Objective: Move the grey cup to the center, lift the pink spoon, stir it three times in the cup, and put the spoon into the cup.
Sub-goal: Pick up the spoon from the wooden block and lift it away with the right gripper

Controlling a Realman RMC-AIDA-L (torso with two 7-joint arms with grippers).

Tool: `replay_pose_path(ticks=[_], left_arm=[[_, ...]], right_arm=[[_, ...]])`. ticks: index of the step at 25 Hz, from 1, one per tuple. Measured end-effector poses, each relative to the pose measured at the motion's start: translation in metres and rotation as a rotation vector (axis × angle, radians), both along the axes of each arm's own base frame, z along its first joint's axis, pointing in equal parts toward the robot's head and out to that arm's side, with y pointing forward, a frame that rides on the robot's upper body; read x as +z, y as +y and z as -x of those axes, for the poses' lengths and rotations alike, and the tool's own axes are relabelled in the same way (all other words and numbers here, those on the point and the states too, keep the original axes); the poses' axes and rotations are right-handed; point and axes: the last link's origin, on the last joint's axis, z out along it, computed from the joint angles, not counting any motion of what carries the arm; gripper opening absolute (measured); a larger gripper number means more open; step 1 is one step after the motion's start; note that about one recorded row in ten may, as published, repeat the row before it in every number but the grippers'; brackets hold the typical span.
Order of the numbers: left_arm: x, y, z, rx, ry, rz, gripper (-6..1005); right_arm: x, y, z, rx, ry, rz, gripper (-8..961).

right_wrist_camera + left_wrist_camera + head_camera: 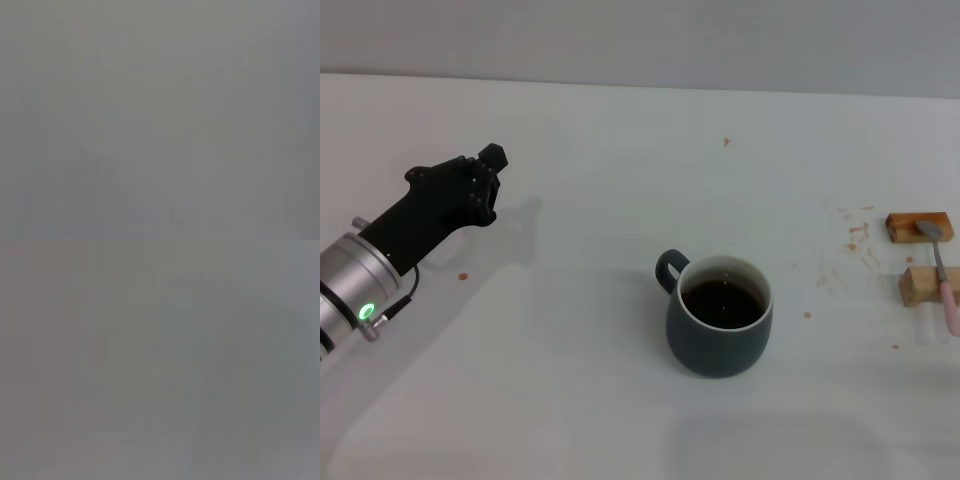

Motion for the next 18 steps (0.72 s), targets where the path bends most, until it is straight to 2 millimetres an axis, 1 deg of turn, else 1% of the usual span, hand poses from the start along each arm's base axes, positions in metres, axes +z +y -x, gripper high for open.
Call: replay_pose_path(ticks=[5,9,14,18], left_arm=[[0.001,0.005,-0.002,-0.010,0.014,0.004,32],[0.000,0.006,-0.003,-0.010,0.019,0.009,33],[-0.002,0.004,-0.002,-0.001,0.008,0.014,34],[-0.003,0.001,0.000,0.007,0.000,0.016,34]], right_arm=[[-0.012,-0.008,0.004,-0.010,0.028,0.043,38],[-0.023,-0.008,0.004,-0.032,0.051,0.093,43],[-0.034,-0.004,0.004,-0.059,0.059,0.149,274],[-0.037,-0.005,0.005,-0.053,0.065,0.177,362]])
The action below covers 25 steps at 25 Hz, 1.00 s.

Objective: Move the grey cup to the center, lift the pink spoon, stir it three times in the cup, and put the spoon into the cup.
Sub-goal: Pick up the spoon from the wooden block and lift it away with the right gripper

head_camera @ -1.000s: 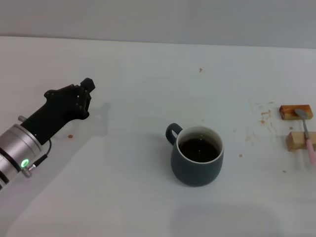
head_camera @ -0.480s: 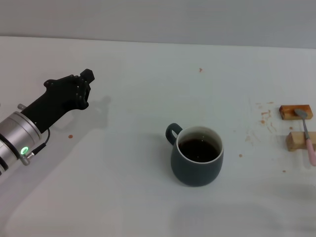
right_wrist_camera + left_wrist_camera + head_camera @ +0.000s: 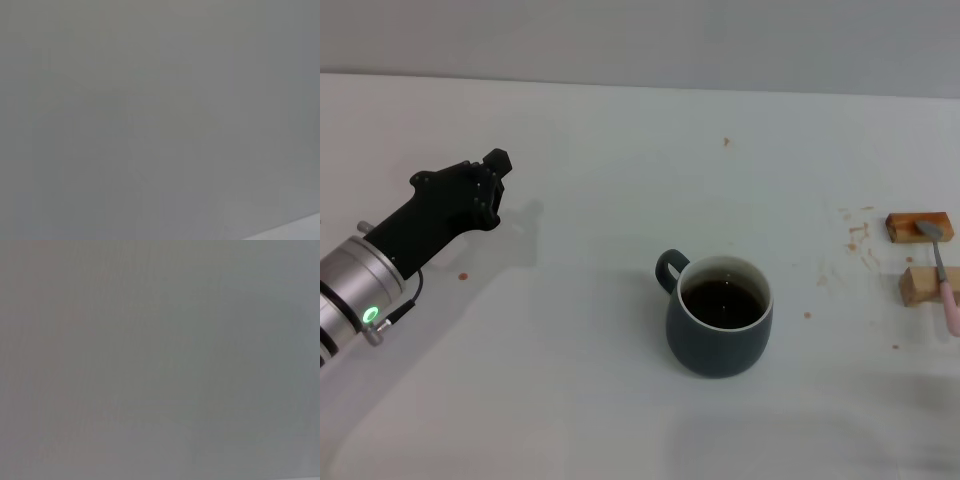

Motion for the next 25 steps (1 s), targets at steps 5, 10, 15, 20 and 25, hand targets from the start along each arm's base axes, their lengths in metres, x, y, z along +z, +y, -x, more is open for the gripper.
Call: replay_pose_path(ticks=[5,10,15,20,25], left_arm=[[-0.003,-0.004,0.001,0.007,-0.009,0.003,35],[-0.007,-0.005,-0.001,0.007,-0.016,0.007,36],[-0.008,-0.004,-0.004,0.003,-0.019,0.009,37],[-0.009,-0.004,-0.005,0.002,-0.021,0.010,38],[-0.010,-0.003,-0.005,0.003,-0.019,0.011,39]], right_arm=[[-0.005,-0.001,-0.003,-0.016,0.016,0.045,471],[-0.011,0.004,-0.007,-0.039,0.053,0.089,546],[-0.015,0.008,-0.007,-0.038,0.069,0.123,577],[-0.019,0.011,-0.008,-0.039,0.079,0.157,576],[-0.021,0.015,-0.009,-0.048,0.078,0.172,575]])
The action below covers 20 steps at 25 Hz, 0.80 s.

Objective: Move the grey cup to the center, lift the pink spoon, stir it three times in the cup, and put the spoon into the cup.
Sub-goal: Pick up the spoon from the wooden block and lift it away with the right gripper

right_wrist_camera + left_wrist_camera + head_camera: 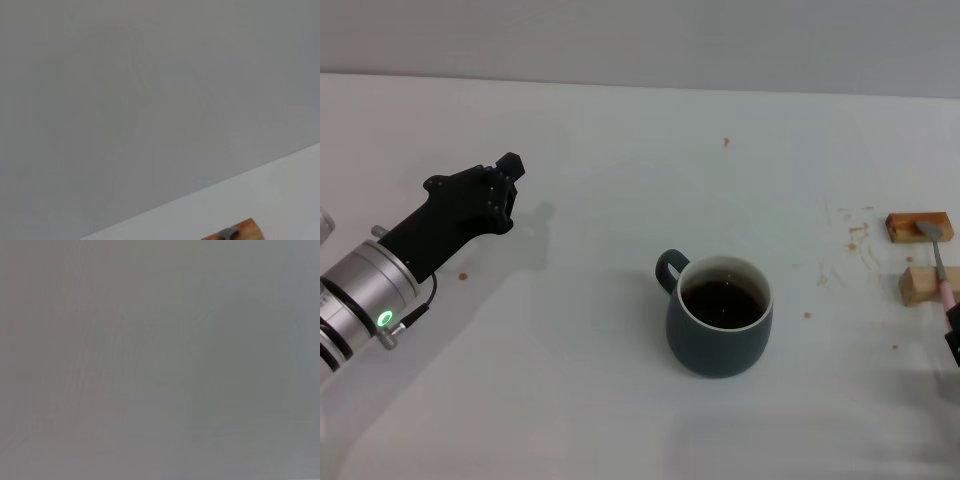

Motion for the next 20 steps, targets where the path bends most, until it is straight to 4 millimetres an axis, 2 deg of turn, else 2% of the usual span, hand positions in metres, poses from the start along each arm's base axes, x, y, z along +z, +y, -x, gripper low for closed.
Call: replay_pose_path(ticks=[20], left_arm=[[0.002,0.003,0.001,0.004,0.004,-0.007,42]], right_arm=[[-0.008,0.019,-0.001,-0.020,0.012,0.058,571]])
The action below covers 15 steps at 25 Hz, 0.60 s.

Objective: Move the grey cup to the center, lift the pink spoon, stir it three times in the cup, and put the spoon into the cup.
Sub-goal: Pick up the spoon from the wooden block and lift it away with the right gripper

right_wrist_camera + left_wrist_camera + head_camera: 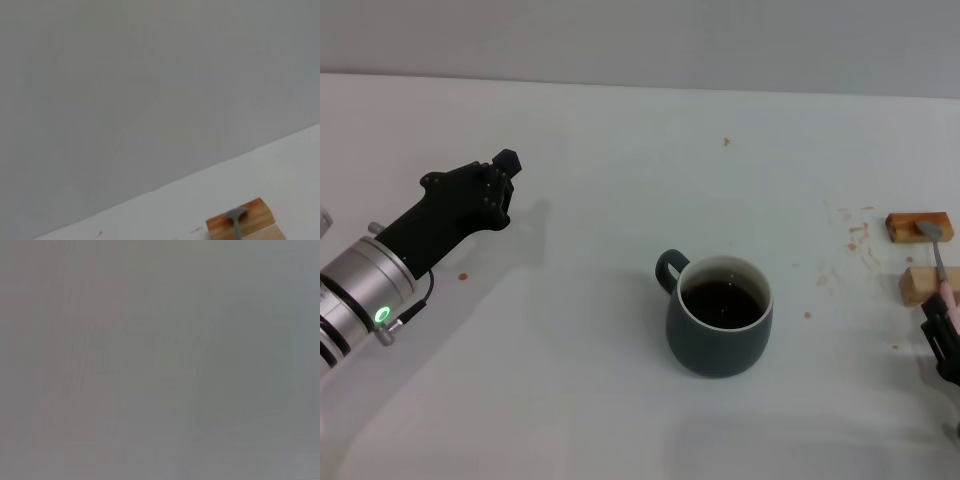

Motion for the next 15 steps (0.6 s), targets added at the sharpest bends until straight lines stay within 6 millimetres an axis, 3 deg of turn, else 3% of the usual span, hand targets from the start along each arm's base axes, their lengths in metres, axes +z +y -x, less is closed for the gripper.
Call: replay_pose_path(ticks=[6,11,15], left_arm=[[0.0005,0.0009,0.0001,-0.001,0.003,0.000,43],[0.0009,0.0013,0.0007,0.001,0.006,0.000,44],[0.0009,0.0012,0.0012,0.003,0.008,0.000,45]], right_arm=[[-0.0013,0.0008,-0.0002,-0.004,0.001,0.007,552],[-0.0025,0.0012,-0.0003,-0.007,0.001,0.014,338],[-0.0031,0.0012,0.0001,-0.007,0.002,0.014,316]])
